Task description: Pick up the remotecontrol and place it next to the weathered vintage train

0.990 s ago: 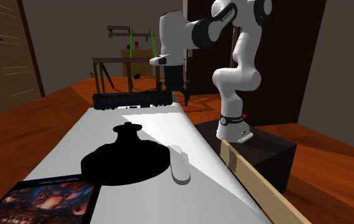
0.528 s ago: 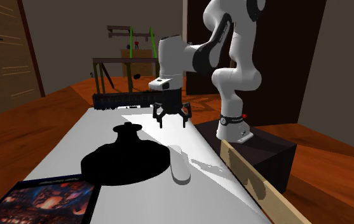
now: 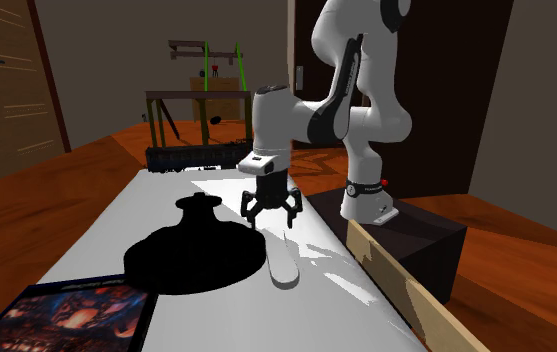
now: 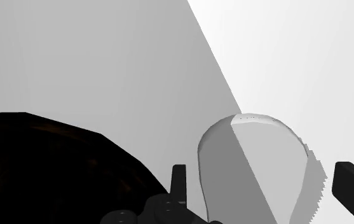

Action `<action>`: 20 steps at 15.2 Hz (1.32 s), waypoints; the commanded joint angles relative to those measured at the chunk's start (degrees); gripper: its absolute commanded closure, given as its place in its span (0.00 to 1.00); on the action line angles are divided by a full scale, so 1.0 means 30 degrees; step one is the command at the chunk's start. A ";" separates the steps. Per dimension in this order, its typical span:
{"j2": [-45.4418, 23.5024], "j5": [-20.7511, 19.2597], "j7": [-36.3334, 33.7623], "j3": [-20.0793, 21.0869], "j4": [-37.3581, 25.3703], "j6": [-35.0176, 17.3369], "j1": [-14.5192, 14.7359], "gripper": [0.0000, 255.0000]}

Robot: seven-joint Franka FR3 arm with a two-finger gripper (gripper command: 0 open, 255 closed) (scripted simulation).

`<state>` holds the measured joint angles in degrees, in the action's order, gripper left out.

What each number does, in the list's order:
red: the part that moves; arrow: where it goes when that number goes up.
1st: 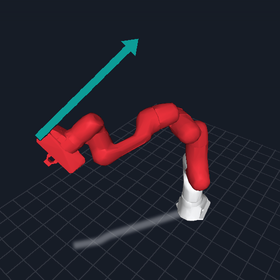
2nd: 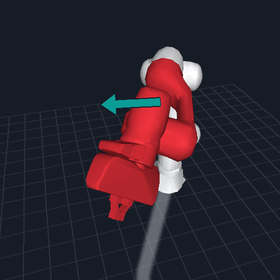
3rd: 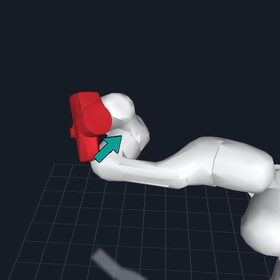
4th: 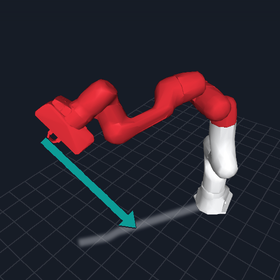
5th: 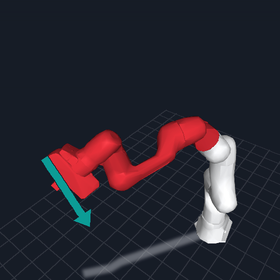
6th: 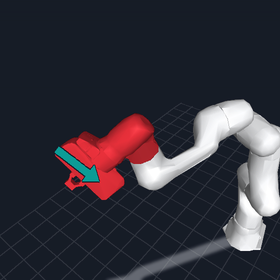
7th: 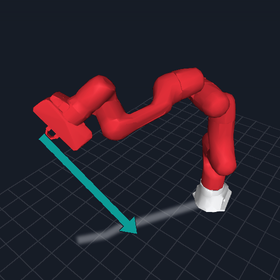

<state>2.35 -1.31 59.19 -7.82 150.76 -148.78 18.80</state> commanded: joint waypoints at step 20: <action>-0.1269 0.0311 0.0282 0.0017 0.0125 -0.1383 0.0031 1.00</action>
<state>-1.46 -0.37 60.04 -7.78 151.13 -152.94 18.89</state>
